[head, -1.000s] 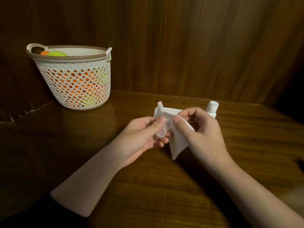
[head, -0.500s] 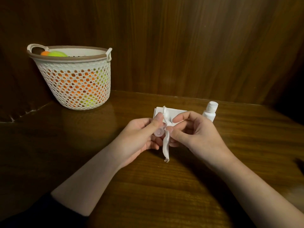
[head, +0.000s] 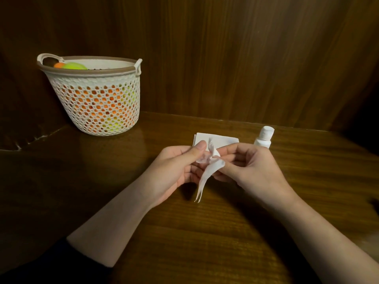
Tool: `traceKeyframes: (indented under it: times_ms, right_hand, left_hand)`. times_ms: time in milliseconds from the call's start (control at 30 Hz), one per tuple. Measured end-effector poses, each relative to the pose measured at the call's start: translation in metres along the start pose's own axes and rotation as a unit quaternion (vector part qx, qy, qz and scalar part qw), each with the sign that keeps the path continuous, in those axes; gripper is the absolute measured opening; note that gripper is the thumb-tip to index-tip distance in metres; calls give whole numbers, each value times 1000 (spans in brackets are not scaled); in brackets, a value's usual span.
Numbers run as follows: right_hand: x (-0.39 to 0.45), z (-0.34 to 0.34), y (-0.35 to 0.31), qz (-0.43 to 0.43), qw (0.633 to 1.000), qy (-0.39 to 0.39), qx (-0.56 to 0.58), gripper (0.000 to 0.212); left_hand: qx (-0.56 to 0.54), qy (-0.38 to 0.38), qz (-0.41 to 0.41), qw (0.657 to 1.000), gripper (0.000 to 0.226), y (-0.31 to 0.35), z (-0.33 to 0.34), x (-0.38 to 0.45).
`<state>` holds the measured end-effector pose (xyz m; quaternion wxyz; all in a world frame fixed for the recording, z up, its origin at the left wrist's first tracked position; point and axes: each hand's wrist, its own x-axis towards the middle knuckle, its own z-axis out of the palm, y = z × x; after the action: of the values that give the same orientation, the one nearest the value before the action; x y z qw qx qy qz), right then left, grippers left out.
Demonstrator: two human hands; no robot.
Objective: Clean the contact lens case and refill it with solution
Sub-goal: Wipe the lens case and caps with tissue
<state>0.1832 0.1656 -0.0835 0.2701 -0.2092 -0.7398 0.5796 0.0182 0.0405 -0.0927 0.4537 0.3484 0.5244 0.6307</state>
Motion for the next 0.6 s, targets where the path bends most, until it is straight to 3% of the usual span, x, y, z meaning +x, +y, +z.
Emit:
traceKeyframes:
  times_ms: [400, 600]
  right_hand:
    - [-5, 7, -2, -41, 992, 56, -103, 8]
    - [-4, 6, -2, -48, 987, 60, -140, 10]
  left_hand:
    - [28, 0, 23, 999, 56, -3, -1, -1]
    - [12, -18, 15, 1000, 45, -1, 0, -3]
